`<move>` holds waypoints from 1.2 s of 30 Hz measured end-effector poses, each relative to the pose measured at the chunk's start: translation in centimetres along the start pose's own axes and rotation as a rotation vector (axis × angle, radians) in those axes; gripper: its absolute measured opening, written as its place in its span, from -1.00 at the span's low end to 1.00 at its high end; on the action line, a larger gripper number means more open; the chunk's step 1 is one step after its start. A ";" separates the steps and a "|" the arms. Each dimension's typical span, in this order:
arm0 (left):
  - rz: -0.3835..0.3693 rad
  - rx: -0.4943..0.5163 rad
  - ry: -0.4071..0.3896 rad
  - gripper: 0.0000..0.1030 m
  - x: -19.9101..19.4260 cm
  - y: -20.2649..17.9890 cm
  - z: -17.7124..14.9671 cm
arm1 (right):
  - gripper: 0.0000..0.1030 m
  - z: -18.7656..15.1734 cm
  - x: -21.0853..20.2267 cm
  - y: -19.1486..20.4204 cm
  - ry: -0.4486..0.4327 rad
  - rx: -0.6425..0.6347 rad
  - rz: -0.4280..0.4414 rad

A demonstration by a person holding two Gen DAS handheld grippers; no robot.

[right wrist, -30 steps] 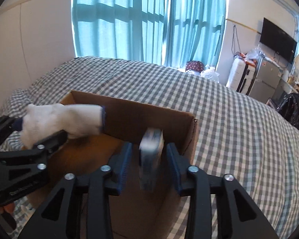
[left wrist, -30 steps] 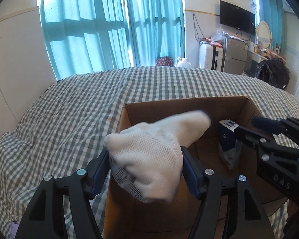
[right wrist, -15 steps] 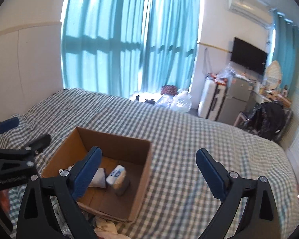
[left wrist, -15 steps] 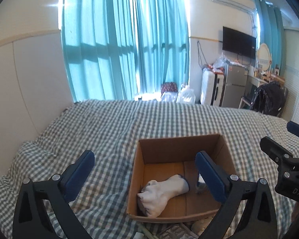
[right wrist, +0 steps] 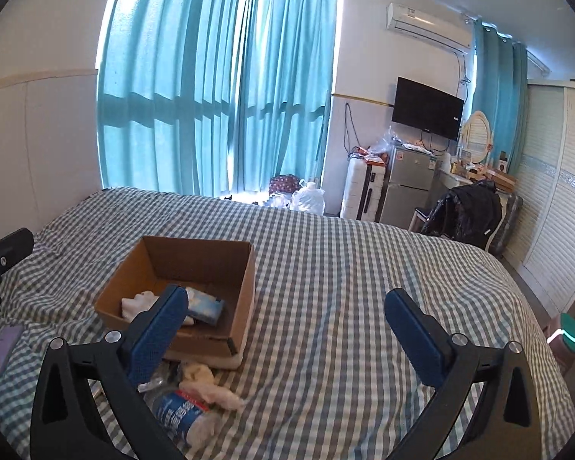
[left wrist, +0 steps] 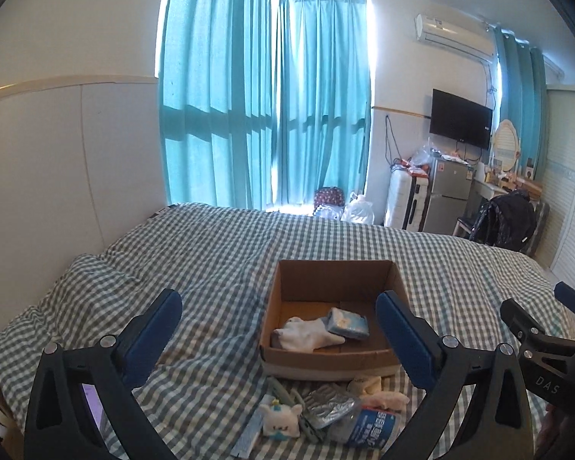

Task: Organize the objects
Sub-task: 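Grasp the white bear figurine with the left gripper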

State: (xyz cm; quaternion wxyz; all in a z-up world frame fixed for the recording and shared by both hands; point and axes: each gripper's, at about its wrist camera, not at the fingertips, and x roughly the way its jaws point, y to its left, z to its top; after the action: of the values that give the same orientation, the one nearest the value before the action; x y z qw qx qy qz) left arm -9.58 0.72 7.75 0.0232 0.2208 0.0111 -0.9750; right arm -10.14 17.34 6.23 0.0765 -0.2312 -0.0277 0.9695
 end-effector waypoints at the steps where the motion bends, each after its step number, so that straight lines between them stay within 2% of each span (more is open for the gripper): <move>1: 0.006 -0.001 -0.005 1.00 -0.4 0.1 -0.3 | 1.00 -0.3 -0.4 -0.1 0.002 0.009 0.000; 9: 0.018 0.032 -0.036 1.00 -2.7 0.1 -3.6 | 1.00 -2.9 -3.3 0.2 0.001 0.037 0.027; 14: 0.018 0.017 0.013 1.00 -2.6 0.7 -6.2 | 1.00 -4.9 -3.7 1.0 0.009 0.029 0.040; 26: 0.040 0.009 0.088 1.00 -0.1 1.8 -10.1 | 1.00 -8.2 -0.4 2.1 0.098 0.021 0.066; 36: 0.029 0.010 0.217 1.00 4.5 2.4 -13.7 | 1.00 -10.2 3.8 3.0 0.188 0.014 0.078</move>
State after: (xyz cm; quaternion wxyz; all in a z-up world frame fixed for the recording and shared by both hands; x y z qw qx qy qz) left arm -7.58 -1.41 -6.60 0.0347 0.3252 0.0058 -0.9450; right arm -9.23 15.17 -4.85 0.0426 -0.3217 -0.0048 0.9459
